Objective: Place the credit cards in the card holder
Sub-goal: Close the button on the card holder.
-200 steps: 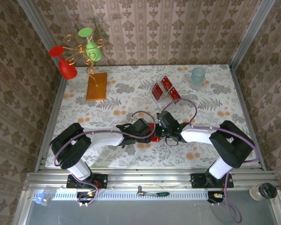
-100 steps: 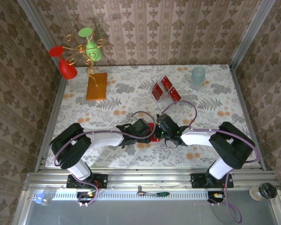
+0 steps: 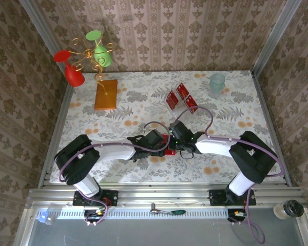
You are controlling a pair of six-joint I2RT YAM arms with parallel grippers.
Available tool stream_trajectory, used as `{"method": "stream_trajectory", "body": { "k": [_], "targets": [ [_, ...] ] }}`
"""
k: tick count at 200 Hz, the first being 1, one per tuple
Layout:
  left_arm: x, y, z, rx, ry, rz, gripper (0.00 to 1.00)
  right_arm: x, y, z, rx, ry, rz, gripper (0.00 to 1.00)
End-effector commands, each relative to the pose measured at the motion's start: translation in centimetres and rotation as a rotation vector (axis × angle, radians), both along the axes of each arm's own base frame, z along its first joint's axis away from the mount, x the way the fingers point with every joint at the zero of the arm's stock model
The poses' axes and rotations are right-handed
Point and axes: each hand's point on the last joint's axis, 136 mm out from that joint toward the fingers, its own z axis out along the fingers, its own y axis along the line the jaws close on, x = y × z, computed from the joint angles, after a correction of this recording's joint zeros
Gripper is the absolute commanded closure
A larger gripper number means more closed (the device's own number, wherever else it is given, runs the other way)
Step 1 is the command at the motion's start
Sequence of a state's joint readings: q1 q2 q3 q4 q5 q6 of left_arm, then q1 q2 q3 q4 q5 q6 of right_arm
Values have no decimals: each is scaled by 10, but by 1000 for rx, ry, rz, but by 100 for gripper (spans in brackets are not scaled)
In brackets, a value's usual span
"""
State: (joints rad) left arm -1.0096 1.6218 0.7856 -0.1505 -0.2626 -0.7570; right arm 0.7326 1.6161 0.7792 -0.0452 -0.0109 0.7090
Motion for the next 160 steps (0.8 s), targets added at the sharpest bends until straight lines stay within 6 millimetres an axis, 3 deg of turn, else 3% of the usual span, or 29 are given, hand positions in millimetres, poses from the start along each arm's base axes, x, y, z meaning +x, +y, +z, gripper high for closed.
{"method": "stream_trajectory", "body": {
  "k": [1,35,72,119,133,160],
  "targets": [
    [-17,7,-19,62,58,-38,0,-44,-3,-17,-30,238,87,85],
    [-16,6,-16,60,52,-37,0,-18,9,22,42,183,88,74],
    [-16,7,-14,56,48,-33,0,-4,-2,50,69,134,59,66],
    [-13,5,1,30,21,-31,0,-14,-45,43,55,149,-23,59],
    [-10,4,11,18,4,-31,0,-20,-60,36,44,164,-54,55],
    [-2,2,37,-24,-51,-36,0,-31,-84,43,60,139,-100,44]
  ]
}}
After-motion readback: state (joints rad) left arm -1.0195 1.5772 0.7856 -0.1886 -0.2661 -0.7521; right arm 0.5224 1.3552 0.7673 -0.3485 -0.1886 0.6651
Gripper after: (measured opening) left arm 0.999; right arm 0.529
